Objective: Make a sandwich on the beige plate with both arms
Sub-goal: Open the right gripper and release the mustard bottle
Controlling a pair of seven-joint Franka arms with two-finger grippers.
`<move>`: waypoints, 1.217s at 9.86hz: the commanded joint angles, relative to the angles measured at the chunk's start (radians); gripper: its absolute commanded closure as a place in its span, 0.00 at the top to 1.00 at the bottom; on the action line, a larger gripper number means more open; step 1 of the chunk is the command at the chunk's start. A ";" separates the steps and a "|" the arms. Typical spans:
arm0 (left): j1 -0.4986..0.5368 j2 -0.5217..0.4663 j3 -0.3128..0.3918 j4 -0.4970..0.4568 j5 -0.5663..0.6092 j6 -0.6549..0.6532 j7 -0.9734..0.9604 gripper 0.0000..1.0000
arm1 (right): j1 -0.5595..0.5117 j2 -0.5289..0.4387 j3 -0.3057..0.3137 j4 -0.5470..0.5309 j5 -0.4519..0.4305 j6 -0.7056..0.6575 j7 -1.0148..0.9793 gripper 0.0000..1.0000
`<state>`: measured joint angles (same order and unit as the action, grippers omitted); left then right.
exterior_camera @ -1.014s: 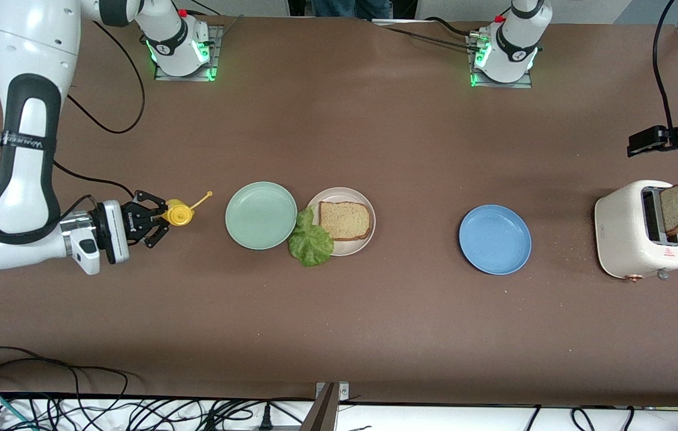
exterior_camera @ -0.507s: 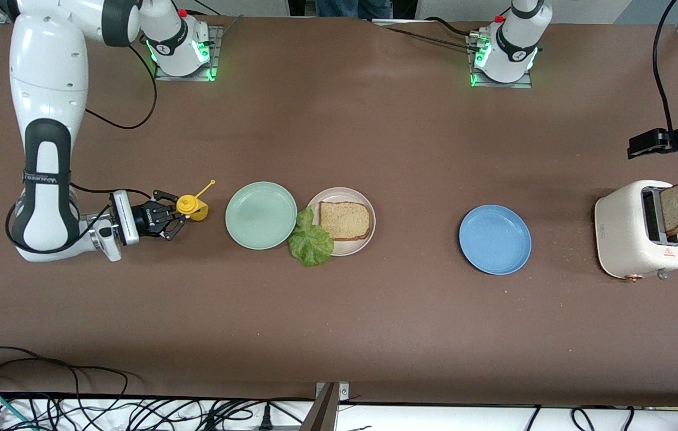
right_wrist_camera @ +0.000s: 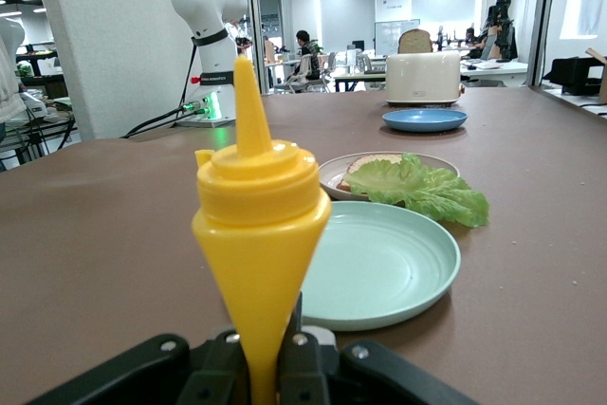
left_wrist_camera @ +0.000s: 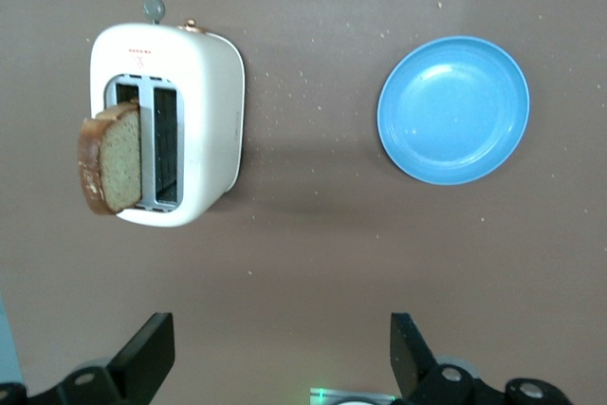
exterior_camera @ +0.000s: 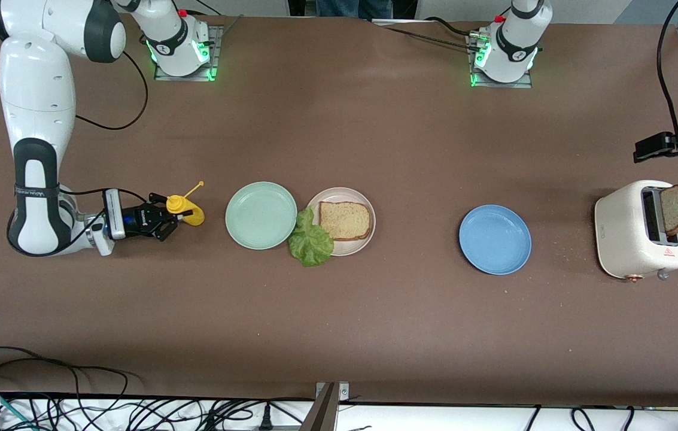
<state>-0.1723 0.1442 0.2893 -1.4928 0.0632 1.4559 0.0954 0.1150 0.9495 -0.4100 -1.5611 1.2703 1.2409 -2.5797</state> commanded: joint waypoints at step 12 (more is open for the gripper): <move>0.260 0.143 -0.007 -0.199 0.103 0.426 0.303 1.00 | -0.061 0.012 -0.141 0.212 -0.147 -0.066 0.575 1.00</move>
<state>0.0637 0.2883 0.2924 -1.6622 0.1522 1.8478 0.3779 0.0632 0.9665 -0.5447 -1.4142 1.1852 1.2005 -2.1293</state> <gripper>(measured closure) 0.000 0.000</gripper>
